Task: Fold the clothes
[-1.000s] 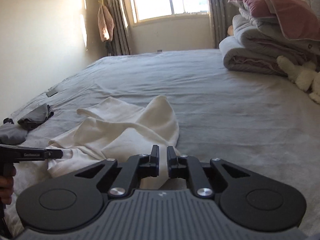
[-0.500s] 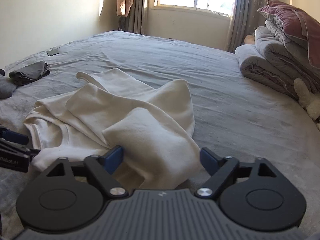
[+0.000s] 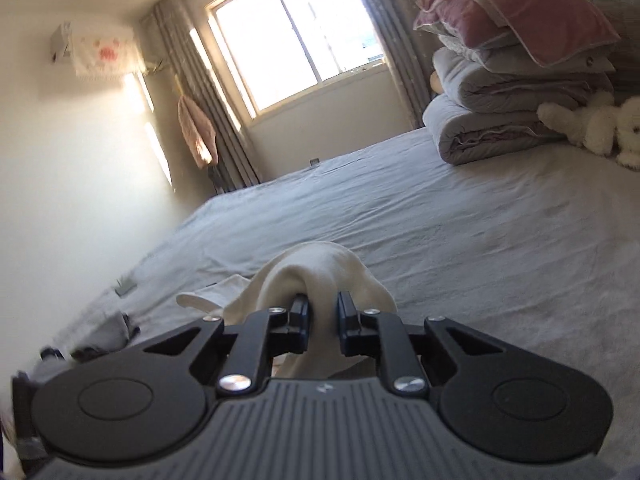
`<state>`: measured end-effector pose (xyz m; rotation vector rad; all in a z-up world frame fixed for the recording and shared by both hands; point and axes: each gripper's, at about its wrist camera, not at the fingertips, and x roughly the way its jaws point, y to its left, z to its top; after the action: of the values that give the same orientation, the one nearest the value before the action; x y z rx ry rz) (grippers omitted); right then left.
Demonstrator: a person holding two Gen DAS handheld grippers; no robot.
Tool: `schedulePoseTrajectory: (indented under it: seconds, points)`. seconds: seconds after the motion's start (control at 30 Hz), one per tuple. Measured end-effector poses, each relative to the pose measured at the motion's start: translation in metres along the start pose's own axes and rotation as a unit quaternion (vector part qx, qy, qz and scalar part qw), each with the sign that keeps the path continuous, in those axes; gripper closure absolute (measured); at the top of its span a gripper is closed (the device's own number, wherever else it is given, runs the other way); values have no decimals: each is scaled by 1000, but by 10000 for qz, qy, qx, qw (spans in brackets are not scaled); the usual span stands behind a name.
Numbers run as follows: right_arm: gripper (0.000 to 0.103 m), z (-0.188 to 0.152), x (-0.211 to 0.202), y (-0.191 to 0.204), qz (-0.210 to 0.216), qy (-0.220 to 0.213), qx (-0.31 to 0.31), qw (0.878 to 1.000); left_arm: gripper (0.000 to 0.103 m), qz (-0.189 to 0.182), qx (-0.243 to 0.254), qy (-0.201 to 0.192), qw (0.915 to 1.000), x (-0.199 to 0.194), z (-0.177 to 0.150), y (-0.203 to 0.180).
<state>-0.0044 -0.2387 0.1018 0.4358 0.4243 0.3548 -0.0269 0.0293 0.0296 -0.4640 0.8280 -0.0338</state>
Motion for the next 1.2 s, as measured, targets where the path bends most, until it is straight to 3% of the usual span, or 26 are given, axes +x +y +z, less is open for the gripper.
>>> schedulePoseTrajectory:
  seconds: [0.03, 0.13, 0.23, 0.33, 0.37, 0.43, 0.53, 0.7, 0.83, 1.03, 1.1, 1.2]
  points:
    - [87, 0, -1, -10, -97, -7, 352, 9993, 20, 17, 32, -43, 10000, 2, 1, 0]
    - [86, -3, 7, -40, -774, 319, 1034, 9911, 43, 148, 152, -161, 9996, 4, 1, -1]
    - [81, -8, 22, -49, -1185, 960, 771, 9853, 60, 178, 185, -173, 9995, 3, 3, 3]
    - [76, -7, 20, -28, -1256, 882, -59, 9881, 85, 208, 218, -186, 9994, 2, 5, 8]
    - [69, -5, 14, -17, -1202, 709, -459, 9891, 91, 218, 229, -190, 9993, 2, 6, 9]
    - [32, -4, 5, 4, -1062, 339, -1352, 9845, 95, 142, 118, -166, 9997, -1, 10, 16]
    - [23, -15, -2, 36, -599, 17, -2785, 9586, 95, -6, -67, -10, 10000, -7, 10, 31]
    - [23, -41, 25, 61, 691, 698, -3497, 9317, 88, -21, 10, 135, 9999, -17, 2, 41]
    - [23, -62, 58, 97, 1121, 1097, -4483, 8800, 74, 126, 52, 112, 9998, -22, 6, 44]
    - [24, -72, 112, 145, 1729, 1541, -5583, 7966, 71, 232, 92, 154, 9996, -22, 10, 45]
    - [24, -69, 126, 155, 1925, 1716, -5674, 7820, 69, 239, 98, 149, 9996, -23, 11, 47]
    - [35, -66, 147, 162, 2112, 2128, -5679, 7665, 69, 268, 101, 124, 9995, -24, 11, 50]
